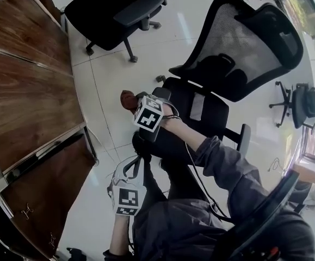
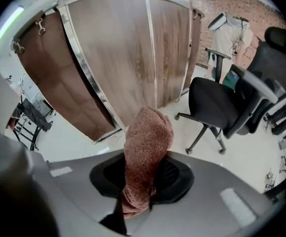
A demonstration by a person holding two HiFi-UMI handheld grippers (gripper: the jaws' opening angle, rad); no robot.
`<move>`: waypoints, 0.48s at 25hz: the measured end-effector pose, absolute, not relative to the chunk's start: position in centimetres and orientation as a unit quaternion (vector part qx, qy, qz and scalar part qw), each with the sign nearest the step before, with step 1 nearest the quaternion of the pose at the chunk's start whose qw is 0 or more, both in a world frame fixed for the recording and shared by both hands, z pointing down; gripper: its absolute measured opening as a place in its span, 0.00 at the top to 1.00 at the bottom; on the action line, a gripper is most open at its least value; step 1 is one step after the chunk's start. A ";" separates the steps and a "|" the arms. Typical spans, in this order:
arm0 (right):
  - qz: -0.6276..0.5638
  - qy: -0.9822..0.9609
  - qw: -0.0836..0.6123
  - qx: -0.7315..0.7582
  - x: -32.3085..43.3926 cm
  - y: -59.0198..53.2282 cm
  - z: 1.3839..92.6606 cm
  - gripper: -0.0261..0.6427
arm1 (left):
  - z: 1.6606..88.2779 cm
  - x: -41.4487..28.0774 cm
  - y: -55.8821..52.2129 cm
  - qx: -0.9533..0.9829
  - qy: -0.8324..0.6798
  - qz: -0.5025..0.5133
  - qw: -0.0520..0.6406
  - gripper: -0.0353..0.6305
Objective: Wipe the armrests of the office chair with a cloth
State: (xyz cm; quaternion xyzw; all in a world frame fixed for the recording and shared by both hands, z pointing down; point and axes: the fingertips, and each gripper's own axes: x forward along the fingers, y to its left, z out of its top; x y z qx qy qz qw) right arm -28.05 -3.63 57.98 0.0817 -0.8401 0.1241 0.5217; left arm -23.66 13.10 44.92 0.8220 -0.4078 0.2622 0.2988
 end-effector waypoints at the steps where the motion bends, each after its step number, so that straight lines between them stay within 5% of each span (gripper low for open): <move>1: 0.120 -0.846 0.514 0.080 -28.0 -3.4 56.5 0.83 | 44.8 -23.6 13.1 0.822 -0.409 0.262 0.298 0.92; 7: 0.094 -0.871 0.476 0.073 -27.4 -1.8 49.1 0.83 | 44.2 -23.2 12.9 0.828 -0.407 0.252 0.291 0.92; 12: 0.099 -0.850 0.513 0.067 -27.8 -2.1 55.3 0.83 | 44.7 -23.6 13.8 0.824 -0.408 0.262 0.294 0.92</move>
